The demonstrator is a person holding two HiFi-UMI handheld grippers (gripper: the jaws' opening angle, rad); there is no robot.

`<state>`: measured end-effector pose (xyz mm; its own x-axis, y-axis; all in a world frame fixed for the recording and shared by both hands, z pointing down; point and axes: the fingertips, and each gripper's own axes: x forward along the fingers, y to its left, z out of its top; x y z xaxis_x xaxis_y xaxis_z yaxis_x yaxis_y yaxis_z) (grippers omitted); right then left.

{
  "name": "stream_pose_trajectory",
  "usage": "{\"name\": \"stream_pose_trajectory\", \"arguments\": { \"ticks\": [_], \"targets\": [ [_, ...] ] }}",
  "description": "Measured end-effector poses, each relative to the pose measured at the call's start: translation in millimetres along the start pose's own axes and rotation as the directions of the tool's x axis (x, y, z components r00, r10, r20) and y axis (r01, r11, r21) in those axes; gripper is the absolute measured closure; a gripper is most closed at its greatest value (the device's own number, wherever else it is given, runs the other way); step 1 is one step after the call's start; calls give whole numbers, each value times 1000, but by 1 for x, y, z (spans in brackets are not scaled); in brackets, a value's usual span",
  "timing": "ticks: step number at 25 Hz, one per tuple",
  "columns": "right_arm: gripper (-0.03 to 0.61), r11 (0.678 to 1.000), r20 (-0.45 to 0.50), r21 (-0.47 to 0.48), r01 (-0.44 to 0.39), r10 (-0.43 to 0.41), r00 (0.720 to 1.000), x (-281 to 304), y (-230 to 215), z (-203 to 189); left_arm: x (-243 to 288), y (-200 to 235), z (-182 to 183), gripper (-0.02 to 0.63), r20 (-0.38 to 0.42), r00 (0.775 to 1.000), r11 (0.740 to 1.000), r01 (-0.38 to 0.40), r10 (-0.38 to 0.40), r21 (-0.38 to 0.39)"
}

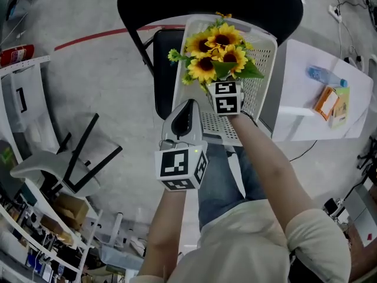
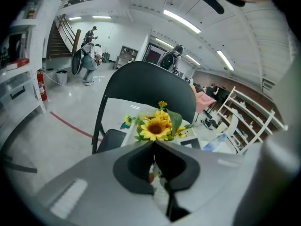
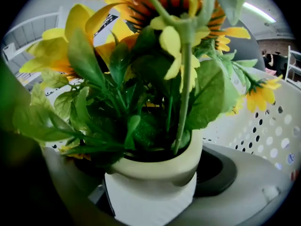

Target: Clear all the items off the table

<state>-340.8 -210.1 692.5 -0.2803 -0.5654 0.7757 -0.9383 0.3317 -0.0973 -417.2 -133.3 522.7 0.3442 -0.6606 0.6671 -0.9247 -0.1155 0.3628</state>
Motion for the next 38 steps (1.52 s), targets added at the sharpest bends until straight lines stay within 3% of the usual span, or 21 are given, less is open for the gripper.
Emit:
{"name": "stream_pose_trajectory", "arguments": {
  "ticks": [17,32,38],
  "targets": [
    [32,1000,-53,9,-22,22,998,56,-6,-22,23,2,-19,603,-55,998,999,36,-37,-27],
    [32,1000,-97,-4,-16,16,995,76,-10,-39,32,7,-19,603,-52,997,998,48,-50,-44],
    [27,998,-105,3,-65,65,992,71,2,-39,28,8,-17,603,-42,998,998,46,-48,-53]
  ]
}}
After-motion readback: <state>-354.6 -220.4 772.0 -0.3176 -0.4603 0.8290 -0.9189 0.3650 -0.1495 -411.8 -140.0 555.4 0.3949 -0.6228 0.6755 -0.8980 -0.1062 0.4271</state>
